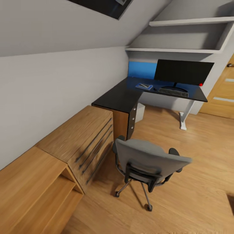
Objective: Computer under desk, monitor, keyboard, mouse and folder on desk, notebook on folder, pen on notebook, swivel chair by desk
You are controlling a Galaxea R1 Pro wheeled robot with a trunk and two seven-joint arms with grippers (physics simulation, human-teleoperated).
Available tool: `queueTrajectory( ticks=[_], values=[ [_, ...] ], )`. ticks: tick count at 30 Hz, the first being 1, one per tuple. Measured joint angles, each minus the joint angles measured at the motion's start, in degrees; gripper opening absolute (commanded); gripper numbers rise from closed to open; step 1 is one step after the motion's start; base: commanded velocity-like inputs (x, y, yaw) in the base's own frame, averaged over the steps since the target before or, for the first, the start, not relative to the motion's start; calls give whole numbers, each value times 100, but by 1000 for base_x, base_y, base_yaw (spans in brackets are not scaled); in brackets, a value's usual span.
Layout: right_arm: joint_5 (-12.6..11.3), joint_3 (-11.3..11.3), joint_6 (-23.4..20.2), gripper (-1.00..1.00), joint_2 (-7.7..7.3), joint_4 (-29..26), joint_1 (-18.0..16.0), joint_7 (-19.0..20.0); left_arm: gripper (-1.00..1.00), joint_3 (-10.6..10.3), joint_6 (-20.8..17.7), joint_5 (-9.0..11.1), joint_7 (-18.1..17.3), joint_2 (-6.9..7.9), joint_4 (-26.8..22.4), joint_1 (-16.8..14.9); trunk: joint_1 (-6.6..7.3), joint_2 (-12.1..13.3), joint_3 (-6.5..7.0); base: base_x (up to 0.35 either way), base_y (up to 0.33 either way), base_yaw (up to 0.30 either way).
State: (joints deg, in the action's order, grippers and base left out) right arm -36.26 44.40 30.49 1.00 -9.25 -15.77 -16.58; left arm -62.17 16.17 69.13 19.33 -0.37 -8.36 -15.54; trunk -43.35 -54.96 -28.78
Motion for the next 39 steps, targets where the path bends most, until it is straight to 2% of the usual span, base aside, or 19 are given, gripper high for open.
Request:
queueTrajectory(
  ticks=[21, 39],
  values=[
    [31, 2, -1, 100, 0, -1, 0, 1, 100, 0, 1, 0, -4, 0, 1, 0, 0, 0, 0, 0, 67, -298],
    [35, 3, -2, 100, 0, -1, 0, 2, 100, -1, 2, -1, -4, -2, 1, 0, 0, 0, 0, 0, 249, -298]
  ],
)
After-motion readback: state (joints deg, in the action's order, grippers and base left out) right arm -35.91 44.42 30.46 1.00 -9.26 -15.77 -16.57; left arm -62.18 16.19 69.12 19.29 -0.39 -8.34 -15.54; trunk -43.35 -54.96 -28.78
